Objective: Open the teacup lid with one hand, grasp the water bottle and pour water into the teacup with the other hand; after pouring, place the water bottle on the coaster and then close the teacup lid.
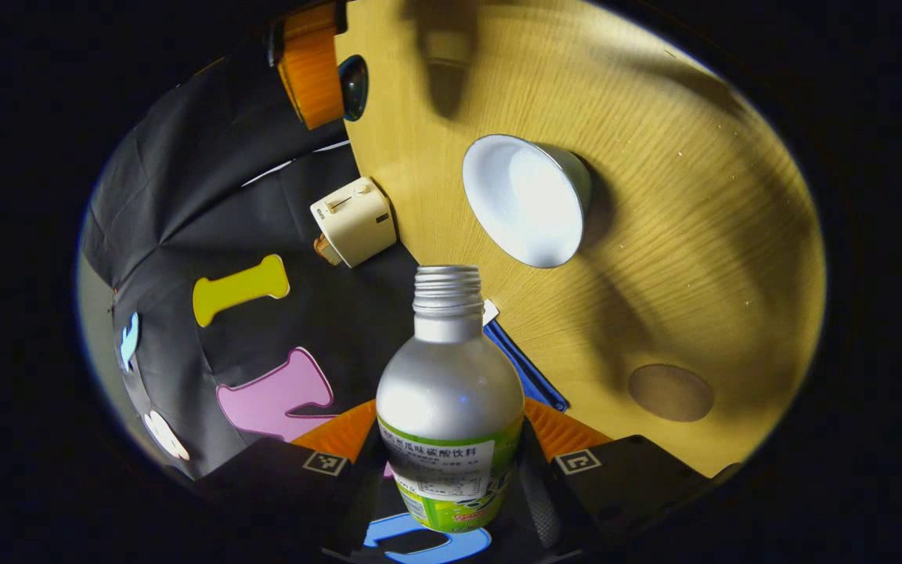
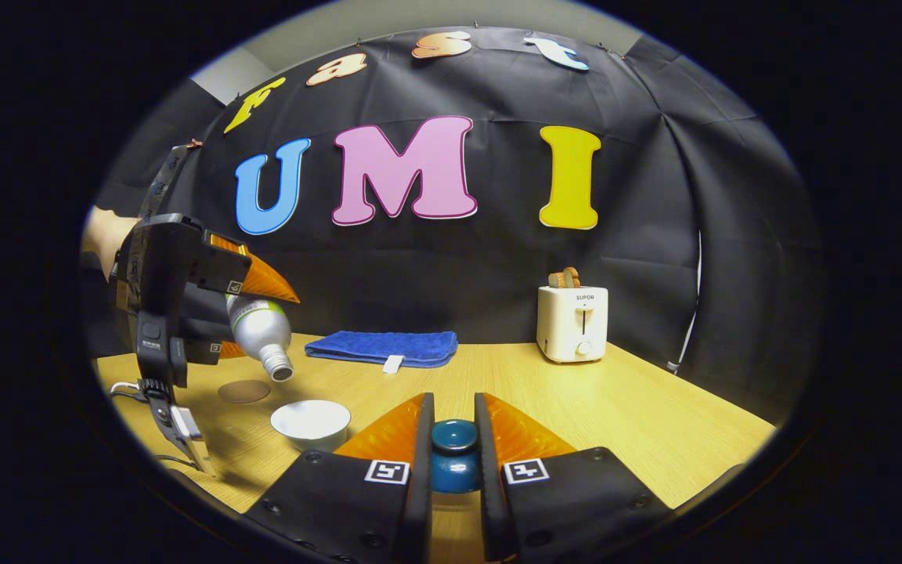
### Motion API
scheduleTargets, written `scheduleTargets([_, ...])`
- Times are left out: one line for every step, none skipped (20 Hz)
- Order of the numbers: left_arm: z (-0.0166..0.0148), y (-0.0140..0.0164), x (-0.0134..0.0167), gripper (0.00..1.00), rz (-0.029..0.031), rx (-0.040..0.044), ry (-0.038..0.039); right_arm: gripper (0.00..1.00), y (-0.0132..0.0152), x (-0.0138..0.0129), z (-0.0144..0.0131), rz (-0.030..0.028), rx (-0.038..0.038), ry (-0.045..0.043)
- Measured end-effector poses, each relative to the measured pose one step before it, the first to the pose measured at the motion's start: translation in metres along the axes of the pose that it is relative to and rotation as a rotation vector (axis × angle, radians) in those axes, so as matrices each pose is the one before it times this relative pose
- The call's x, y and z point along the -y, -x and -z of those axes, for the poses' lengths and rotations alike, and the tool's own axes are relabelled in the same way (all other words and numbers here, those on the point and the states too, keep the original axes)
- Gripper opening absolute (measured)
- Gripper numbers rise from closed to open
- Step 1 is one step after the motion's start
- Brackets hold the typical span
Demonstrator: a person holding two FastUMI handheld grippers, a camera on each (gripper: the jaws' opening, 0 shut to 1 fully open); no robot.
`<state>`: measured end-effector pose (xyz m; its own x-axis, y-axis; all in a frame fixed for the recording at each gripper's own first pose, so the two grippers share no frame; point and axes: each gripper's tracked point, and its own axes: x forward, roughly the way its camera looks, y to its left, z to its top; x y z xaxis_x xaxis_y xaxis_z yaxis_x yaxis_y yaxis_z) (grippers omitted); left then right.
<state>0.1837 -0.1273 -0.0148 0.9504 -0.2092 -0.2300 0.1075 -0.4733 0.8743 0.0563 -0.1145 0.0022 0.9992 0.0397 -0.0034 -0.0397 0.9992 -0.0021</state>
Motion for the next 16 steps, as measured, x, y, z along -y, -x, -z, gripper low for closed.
scheduleTargets([0.00050, 0.00237, -0.00069, 0.81, -0.01603, 0.00224, 0.06560, 0.29, 0.00018, 0.00170, -0.00019, 0.00942, 0.00211, -0.00151])
scheduleTargets([0.00137, 0.00332, -0.00029, 0.81, -0.01910, -0.00004, 0.08646, 0.29, -0.00045, 0.00158, -0.00020, 0.00592, -0.00052, 0.00058])
scheduleTargets([0.00377, 0.00322, -0.00058, 0.81, -0.01576, -0.00753, 0.10864, 0.29, 0.00048, -0.00070, -0.00008, -0.00015, 0.00052, 0.00042])
scheduleTargets([0.00224, 0.00351, 0.00031, 0.81, -0.00958, -0.00736, 0.09117, 0.29, -0.00045, -0.00016, 0.00030, 0.00017, -0.00016, -0.00043])
scheduleTargets([0.00432, 0.00825, -0.00250, 0.80, -0.01403, -0.00117, 0.09666, 0.29, 0.00004, 0.00028, -0.00012, -0.00031, 0.00007, 0.00025])
scheduleTargets([0.00177, 0.00264, -0.00434, 0.81, -0.02361, -0.00137, 0.09709, 0.29, -0.00006, -0.00019, -0.00011, 0.00015, -0.00037, -0.00043])
scheduleTargets([0.00512, 0.00095, -0.00653, 0.80, -0.02901, -0.00939, 0.08590, 0.29, 0.00019, 0.00010, -0.00015, -0.00010, 0.00038, 0.00033])
scheduleTargets([0.00587, 0.00412, -0.00508, 0.80, -0.02753, -0.01036, 0.09216, 0.29, 0.00011, 0.00005, 0.00017, 0.00015, -0.00025, -0.00035])
scheduleTargets([0.00944, 0.00500, -0.00759, 0.80, -0.02379, -0.00850, 0.09769, 0.29, 0.00042, -0.00001, 0.00006, -0.00012, 0.00008, 0.00012])
scheduleTargets([0.00343, 0.00364, -0.00412, 0.80, -0.01906, -0.00014, 0.10721, 0.29, -0.00056, 0.00002, -0.00024, 0.00007, -0.00029, -0.00030])
scheduleTargets([0.00345, 0.00037, -0.00224, 0.80, -0.00579, -0.00003, 0.11787, 0.29, -0.00019, -0.00029, -0.00002, -0.00009, 0.00027, 0.00020])
scheduleTargets([0.00303, -0.00218, -0.00138, 0.80, -0.01036, -0.00236, 0.11296, 0.29, 0.00024, -0.00001, 0.00014, 0.00027, -0.00025, -0.00041])
scheduleTargets([0.00375, -0.00709, -0.00193, 0.79, -0.01492, -0.00365, 0.10408, 0.29, 0.00011, 0.00020, 0.00020, 0.00013, 0.00027, 0.00025])
scheduleTargets([0.00393, -0.00488, -0.00206, 0.80, -0.02278, 0.00160, 0.09713, 0.29, -0.00006, -0.00005, -0.00023, 0.00019, -0.00011, -0.00018])
scheduleTargets([0.00859, -0.00576, 0.00046, 0.79, -0.01984, 0.00032, 0.09681, 0.29, 0.00023, 0.00000, 0.00003, 0.00005, 0.00011, 0.00009])
scheduleTargets([0.00469, -0.00507, 0.00348, 0.79, -0.00633, 0.00836, 0.09823, 0.29, 0.00001, 0.00001, 0.00026, -0.00030, -0.00043, 0.00036])
